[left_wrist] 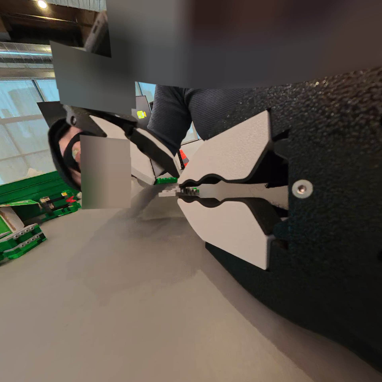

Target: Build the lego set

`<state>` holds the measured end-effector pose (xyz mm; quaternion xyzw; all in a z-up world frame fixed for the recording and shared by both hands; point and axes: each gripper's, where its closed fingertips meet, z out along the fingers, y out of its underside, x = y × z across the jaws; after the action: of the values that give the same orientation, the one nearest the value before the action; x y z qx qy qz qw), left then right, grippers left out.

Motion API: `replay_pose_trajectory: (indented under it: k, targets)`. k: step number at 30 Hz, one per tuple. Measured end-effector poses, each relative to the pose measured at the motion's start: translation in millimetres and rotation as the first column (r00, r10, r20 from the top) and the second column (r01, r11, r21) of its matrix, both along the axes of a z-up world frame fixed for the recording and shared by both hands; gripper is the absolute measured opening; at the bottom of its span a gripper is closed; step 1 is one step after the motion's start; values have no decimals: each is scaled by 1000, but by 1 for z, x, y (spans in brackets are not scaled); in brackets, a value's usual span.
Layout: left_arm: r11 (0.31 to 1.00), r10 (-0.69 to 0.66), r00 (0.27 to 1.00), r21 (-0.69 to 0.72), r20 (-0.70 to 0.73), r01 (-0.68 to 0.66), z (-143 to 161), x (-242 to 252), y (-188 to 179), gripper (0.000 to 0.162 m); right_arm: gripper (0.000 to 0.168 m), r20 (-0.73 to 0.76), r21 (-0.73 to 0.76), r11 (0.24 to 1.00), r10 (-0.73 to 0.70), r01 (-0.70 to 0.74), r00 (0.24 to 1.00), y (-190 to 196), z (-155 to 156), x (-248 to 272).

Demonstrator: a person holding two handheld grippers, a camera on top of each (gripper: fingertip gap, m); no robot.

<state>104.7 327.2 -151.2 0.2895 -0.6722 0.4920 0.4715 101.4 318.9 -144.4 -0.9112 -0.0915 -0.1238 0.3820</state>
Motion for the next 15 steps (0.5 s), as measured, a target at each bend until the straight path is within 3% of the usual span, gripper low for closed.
replay_pose_trajectory:
  k: [15]
  targets:
    - [998, -24, 1000, -54, -17, 23, 8, -6, -3, 7, 32, 108, -139, 990, 30, -15, 994, 6, 1, -6]
